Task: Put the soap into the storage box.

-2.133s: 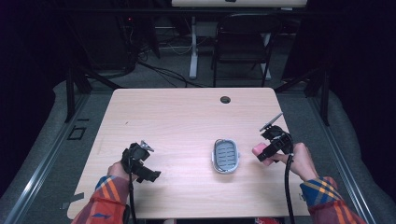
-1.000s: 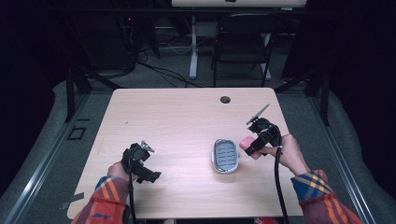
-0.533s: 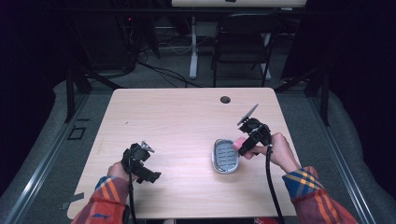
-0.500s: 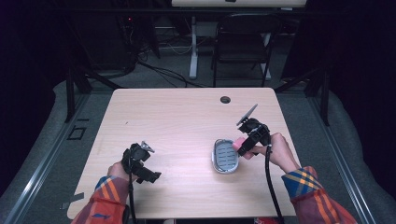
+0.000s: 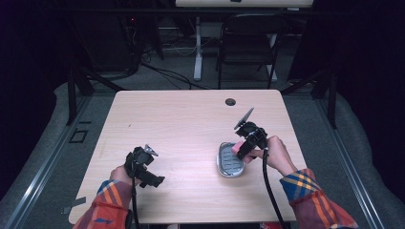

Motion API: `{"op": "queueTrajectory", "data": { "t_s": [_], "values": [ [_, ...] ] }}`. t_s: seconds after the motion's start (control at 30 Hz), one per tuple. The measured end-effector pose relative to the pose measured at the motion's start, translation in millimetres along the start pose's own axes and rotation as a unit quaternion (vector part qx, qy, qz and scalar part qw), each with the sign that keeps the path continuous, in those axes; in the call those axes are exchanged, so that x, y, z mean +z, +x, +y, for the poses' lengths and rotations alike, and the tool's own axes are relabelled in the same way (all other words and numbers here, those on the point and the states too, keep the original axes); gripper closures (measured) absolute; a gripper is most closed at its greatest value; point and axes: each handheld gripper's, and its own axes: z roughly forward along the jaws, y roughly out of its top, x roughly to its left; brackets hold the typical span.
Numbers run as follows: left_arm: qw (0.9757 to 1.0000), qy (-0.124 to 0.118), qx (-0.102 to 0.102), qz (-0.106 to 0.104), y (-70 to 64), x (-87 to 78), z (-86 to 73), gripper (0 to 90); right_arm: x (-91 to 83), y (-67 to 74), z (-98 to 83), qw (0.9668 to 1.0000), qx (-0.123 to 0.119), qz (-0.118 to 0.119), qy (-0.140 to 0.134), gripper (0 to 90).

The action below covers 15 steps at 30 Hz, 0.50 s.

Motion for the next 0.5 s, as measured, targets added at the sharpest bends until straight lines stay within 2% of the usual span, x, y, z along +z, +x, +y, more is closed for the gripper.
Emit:
{"op": "queueTrajectory", "data": {
  "t_s": [0.1,0.23,0.5],
  "values": [
    [1.0000,0.000,0.000,0.000,0.1,0.0,0.0,0.3,4.8,3.4,2.6,1.0000,0.002,-0.003,0.001,36.7],
    [1.0000,0.001,0.001,0.000,0.3,-0.2,-0.2,0.3,10.0,6.3,4.2,0.9999,0.013,0.006,0.000,36.6],
    [1.0000,0.003,0.002,-0.002,0.1,0.4,-0.1,0.3,10.9,9.5,4.3,0.9999,0.010,0.007,0.001,36.6]
  ]
}}
